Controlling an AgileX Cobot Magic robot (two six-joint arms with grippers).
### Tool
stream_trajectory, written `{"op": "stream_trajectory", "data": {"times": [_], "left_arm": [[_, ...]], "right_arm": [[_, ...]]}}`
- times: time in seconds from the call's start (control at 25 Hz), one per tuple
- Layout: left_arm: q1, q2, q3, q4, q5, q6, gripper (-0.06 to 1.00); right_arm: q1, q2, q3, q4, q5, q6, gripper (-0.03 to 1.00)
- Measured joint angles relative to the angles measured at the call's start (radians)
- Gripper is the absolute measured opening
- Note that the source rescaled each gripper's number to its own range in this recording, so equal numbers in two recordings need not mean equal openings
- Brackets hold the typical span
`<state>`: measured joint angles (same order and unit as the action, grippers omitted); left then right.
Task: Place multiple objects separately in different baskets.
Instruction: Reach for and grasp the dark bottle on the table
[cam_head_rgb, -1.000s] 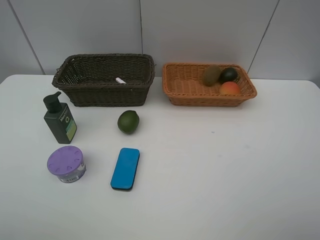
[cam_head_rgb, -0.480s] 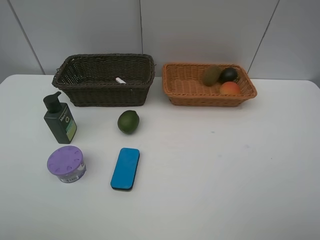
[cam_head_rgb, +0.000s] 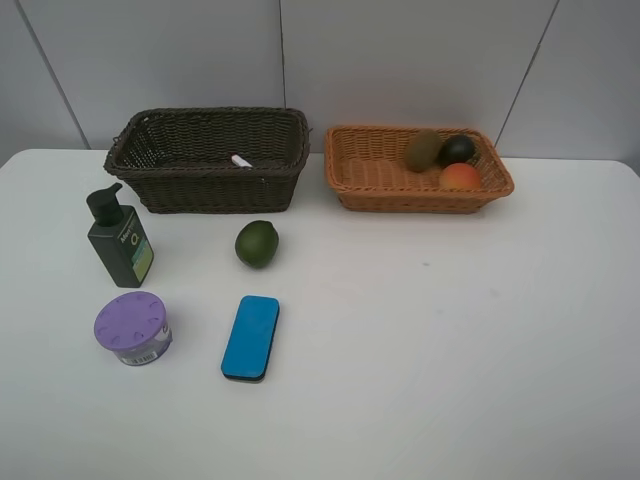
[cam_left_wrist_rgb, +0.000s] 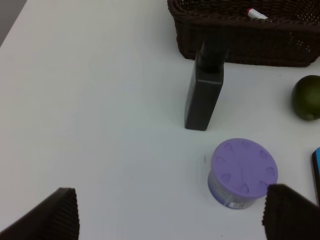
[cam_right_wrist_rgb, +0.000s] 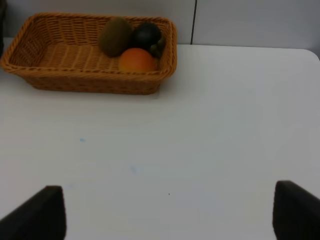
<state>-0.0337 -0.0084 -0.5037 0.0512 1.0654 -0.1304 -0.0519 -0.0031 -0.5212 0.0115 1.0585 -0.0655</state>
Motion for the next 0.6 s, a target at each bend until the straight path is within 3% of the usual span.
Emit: {"op": "stream_trajectory", "data": {"times": [0.6], "left_arm": [[0.000,0.000,0.000,0.000,0.000,0.000,0.97]], "right_arm": [[0.000,0.000,0.000,0.000,0.000,0.000,1.00]]}}
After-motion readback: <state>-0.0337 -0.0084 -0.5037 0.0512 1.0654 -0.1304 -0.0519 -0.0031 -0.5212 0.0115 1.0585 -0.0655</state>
